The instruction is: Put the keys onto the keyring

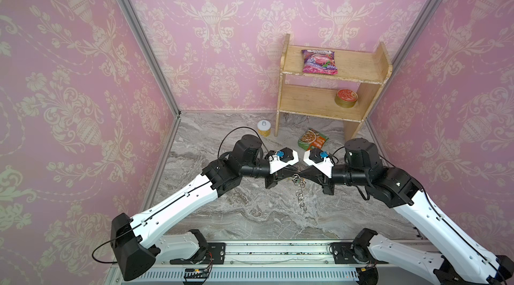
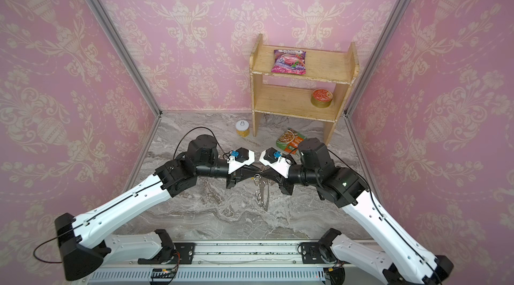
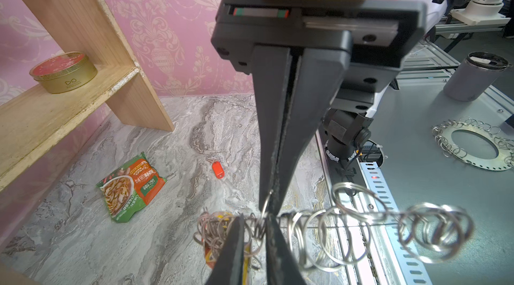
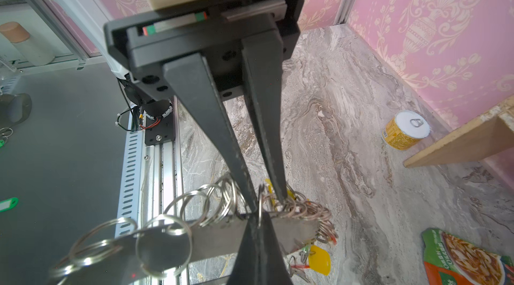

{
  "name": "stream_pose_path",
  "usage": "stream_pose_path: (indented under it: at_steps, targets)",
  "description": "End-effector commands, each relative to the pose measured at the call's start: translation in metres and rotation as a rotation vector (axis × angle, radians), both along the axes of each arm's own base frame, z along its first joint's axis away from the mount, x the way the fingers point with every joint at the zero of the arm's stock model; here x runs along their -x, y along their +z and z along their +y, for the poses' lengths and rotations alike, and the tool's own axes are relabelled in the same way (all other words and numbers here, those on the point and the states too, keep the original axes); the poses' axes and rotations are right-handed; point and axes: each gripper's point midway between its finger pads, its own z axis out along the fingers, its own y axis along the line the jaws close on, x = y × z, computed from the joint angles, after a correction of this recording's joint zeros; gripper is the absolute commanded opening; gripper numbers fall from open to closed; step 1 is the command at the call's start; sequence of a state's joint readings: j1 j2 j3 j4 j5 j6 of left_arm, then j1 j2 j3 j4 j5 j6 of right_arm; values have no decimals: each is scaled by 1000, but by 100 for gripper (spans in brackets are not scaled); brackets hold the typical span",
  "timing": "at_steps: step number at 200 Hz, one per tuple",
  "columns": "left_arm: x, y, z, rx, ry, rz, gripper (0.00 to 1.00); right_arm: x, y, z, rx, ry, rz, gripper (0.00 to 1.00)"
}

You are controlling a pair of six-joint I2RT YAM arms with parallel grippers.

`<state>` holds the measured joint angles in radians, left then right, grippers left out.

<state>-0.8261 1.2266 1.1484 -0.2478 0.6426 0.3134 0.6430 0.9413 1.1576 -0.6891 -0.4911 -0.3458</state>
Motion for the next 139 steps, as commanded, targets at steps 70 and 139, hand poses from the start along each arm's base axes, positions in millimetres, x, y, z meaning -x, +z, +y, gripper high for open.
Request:
stream_pose_path:
  at_steps: [70, 139]
  targets:
    - [-5, 13, -6, 49, 26, 4, 0, 2, 20, 4, -87, 12, -47, 0]
    - [-19, 27, -2, 84, 115, -139, 0, -3, 18, 2, -93, -31, -45, 16]
